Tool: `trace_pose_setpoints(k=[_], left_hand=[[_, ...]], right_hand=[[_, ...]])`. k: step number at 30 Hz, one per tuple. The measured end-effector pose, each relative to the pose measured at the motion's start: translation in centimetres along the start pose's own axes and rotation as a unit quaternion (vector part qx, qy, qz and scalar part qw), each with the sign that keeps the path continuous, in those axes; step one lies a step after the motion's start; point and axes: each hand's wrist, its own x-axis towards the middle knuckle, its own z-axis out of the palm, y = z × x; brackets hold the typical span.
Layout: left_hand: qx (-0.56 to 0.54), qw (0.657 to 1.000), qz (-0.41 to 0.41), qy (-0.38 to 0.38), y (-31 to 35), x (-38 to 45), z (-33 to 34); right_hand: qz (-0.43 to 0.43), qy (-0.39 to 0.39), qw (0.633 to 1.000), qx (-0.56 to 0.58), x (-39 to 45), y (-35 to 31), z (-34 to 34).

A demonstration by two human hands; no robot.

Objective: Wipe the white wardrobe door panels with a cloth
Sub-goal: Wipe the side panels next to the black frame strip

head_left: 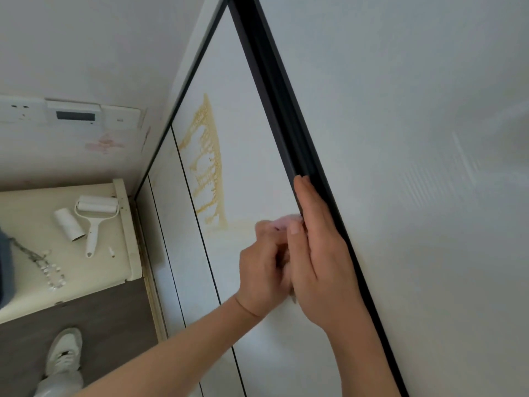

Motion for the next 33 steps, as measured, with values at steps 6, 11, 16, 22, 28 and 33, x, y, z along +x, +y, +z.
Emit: trace_pose_setpoints(k=[6,11,16,22,28,33], left_hand=[[0.082,0.935,-0.326,0.108,-13.1,1.8,-2.5],[0.006,0.969,-0.224,0.107,-4.1,2.9,-1.0],[-0.048,0.998,0.004,0.048,1.6,3.5,-0.4],[0.094,0.930,-0.348,0.079,-13.5,4.0,-3.5],[0.023,0.984,-0.164,0.061,-2.5,3.7,-1.9],[0.062,0.998,-0.029,0.013,-1.2,5.0,-1.1]], right_hand=[[-0.005,-0.010,0.999,-0.030,-0.1,0.1,0.1],[-0.003,-0.017,1.000,-0.005,0.0,0.1,0.0],[0.008,-0.014,0.999,0.028,0.2,-0.4,-0.4],[0.009,-0.013,0.999,-0.047,0.1,-0.1,-0.2],[0.008,-0.038,0.993,-0.116,0.2,-0.1,0.1],[-0.007,-0.041,0.998,-0.054,4.6,-1.6,0.4]])
